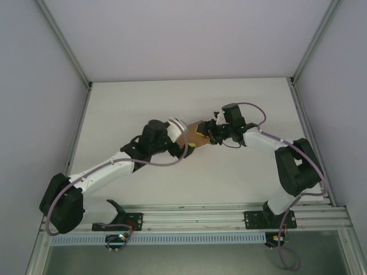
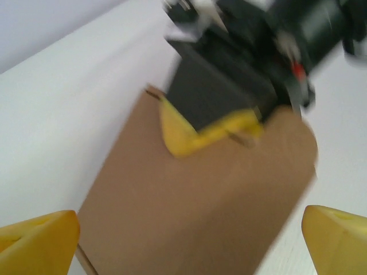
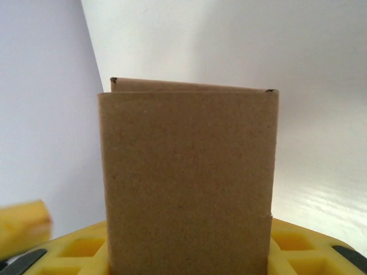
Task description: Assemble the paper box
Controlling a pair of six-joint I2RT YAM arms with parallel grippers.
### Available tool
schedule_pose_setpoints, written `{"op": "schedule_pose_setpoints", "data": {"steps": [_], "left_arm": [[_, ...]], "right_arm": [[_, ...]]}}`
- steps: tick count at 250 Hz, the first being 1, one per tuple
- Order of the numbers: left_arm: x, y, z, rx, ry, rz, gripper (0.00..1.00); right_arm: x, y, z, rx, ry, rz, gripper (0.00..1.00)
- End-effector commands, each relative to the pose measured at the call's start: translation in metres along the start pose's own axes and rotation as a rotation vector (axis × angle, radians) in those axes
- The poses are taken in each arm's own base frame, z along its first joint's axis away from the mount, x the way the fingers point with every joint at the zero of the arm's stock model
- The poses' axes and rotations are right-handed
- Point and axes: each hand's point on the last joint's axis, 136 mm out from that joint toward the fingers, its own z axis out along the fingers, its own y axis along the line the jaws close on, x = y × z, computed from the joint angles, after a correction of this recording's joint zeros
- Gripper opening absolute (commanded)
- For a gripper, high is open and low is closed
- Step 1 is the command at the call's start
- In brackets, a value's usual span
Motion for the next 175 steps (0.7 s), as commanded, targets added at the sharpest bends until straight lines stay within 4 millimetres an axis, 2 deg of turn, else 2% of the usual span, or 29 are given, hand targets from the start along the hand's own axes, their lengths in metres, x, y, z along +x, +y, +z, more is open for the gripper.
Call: {"op": "schedule_pose_setpoints", "data": {"steps": [1, 35, 78, 123, 147, 175], "left_arm": [[0.032, -0.001, 0.003, -0.054, 0.131, 0.304, 1.0], [0.031, -0.002, 0.01, -0.1, 0.144, 0.397, 1.0], [0.031, -0.014, 0.019, -0.068, 0.145, 0.451, 1.0], [0.032, -0.008, 0.017, -0.107, 0.154, 0.476, 1.0], [0.043, -0.005, 0.015, -0.119, 0.199, 0.507, 1.0], [0.047, 0.004, 0.013, -0.164, 0.227, 0.518, 0.98]], "right_arm": [[0.016, 0.0, -0.026, 0.051, 0.043, 0.167, 0.38], [0.029, 0.001, -0.041, 0.07, 0.113, 0.288, 0.39], [0.039, 0.009, -0.043, 0.035, 0.185, 0.393, 0.39], [0.039, 0.012, -0.046, 0.028, 0.215, 0.429, 0.39], [0.04, 0.015, -0.048, 0.001, 0.225, 0.463, 0.39], [0.04, 0.016, -0.05, -0.018, 0.224, 0.476, 0.39]]}}
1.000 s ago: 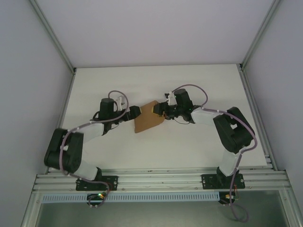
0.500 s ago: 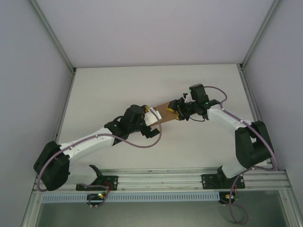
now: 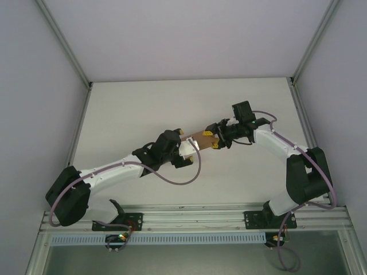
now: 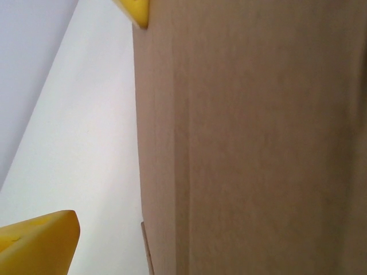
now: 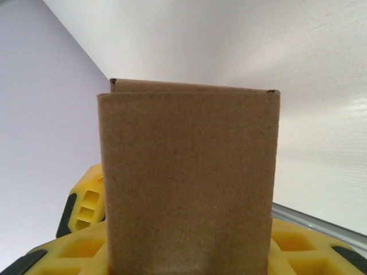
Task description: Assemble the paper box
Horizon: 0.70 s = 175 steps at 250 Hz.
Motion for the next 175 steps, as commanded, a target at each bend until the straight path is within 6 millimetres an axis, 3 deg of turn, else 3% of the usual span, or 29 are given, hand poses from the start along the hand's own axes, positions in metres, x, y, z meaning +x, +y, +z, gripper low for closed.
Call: {"op": "schedule_pose_setpoints", "data": {"steps": [1, 26, 72, 117, 132, 175], "left_arm": [[0.013, 0.004, -0.002, -0.044, 0.057, 0.053, 0.98], [0.011, 0.004, -0.004, -0.042, 0.041, 0.061, 0.89], [0.003, 0.005, -0.007, -0.031, 0.015, 0.072, 0.59], [-0.005, 0.006, -0.012, -0.027, -0.018, 0.078, 0.51], [-0.006, 0.006, -0.013, -0.026, -0.022, 0.078, 0.5], [0.0, 0.005, -0.014, -0.011, 0.005, 0.087, 0.44]], "right_arm": [[0.016, 0.007, -0.007, -0.04, 0.07, 0.044, 0.39], [0.019, 0.008, -0.008, -0.045, 0.078, 0.044, 0.39], [0.023, 0.006, -0.009, -0.05, 0.096, 0.039, 0.41], [0.026, 0.007, -0.011, -0.066, 0.097, 0.027, 0.44], [0.027, 0.007, -0.012, -0.068, 0.099, 0.022, 0.57], [0.027, 0.005, -0.019, -0.055, 0.055, -0.032, 0.68]]}}
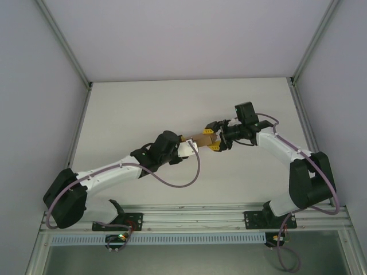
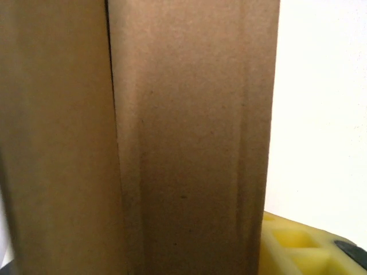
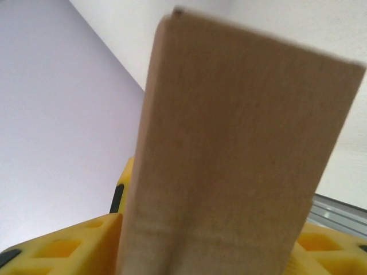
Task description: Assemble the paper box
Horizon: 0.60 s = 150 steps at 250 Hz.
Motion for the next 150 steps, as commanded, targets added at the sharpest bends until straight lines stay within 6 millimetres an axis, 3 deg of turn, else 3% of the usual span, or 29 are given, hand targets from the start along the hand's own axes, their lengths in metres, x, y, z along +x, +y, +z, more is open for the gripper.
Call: {"op": "schedule_pose_setpoints", "data": {"steps": [1, 21, 42, 76, 93, 114, 150], "left_arm": [[-0.001, 0.003, -0.006, 0.005, -0.001, 0.014, 0.44], [0.007, 0.001, -0.005, 0.034, 0.031, -0.001, 0.42], [0.017, -0.007, -0.005, 0.119, 0.073, -0.033, 0.41], [0.027, -0.028, -0.012, 0.295, 0.133, -0.051, 0.41], [0.029, -0.032, -0.014, 0.351, 0.159, -0.056, 0.4], [0.035, -0.038, -0.018, 0.438, 0.186, -0.071, 0.39], [0.044, -0.035, -0.023, 0.537, 0.258, -0.141, 0.42]], "right_arm": [[0.012, 0.0, -0.01, 0.003, 0.004, -0.043, 0.69], [0.007, 0.004, -0.023, -0.016, -0.09, -0.151, 1.0], [-0.007, 0.005, -0.048, 0.024, -0.248, -0.318, 1.0], [-0.031, 0.004, -0.099, 0.258, -0.558, -0.652, 1.0], [-0.04, 0.004, -0.115, 0.355, -0.676, -0.832, 1.0], [-0.043, 0.007, -0.118, 0.43, -0.744, -1.056, 1.0], [-0.017, 0.015, -0.086, 0.355, -0.564, -1.37, 0.99]]}}
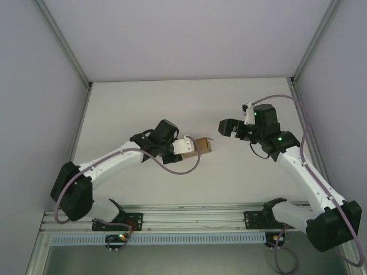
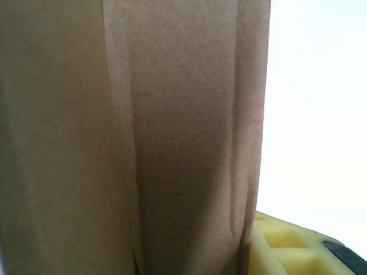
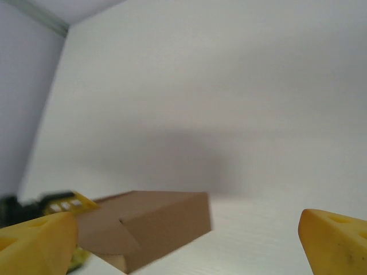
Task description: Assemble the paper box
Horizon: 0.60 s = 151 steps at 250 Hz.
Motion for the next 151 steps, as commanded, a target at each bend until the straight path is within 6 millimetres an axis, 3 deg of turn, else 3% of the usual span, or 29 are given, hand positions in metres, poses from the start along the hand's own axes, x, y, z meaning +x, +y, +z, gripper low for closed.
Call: {"op": "schedule_pose_setpoints", "data": {"steps": [1, 42, 70, 130, 151], "left_arm": [[0.015, -0.018, -0.007, 0.172, 0.072, -0.048, 0.42], [0.025, -0.012, 0.0, 0.195, 0.153, -0.047, 0.41], [0.026, -0.012, 0.005, 0.225, 0.18, -0.035, 0.41], [0.027, -0.01, 0.012, 0.258, 0.199, -0.052, 0.41], [0.027, -0.01, 0.012, 0.269, 0.2, -0.056, 0.41]], "right_arm": [[0.007, 0.007, 0.011, -0.051, 0.005, -0.343, 1.0], [0.019, 0.043, 0.027, -0.267, 0.085, -0.388, 1.0], [0.025, 0.054, 0.041, -0.299, 0.139, -0.449, 0.99], [0.049, 0.059, 0.064, -0.339, 0.274, -0.515, 0.75], [0.058, 0.057, 0.068, -0.329, 0.311, -0.541, 0.73]]}}
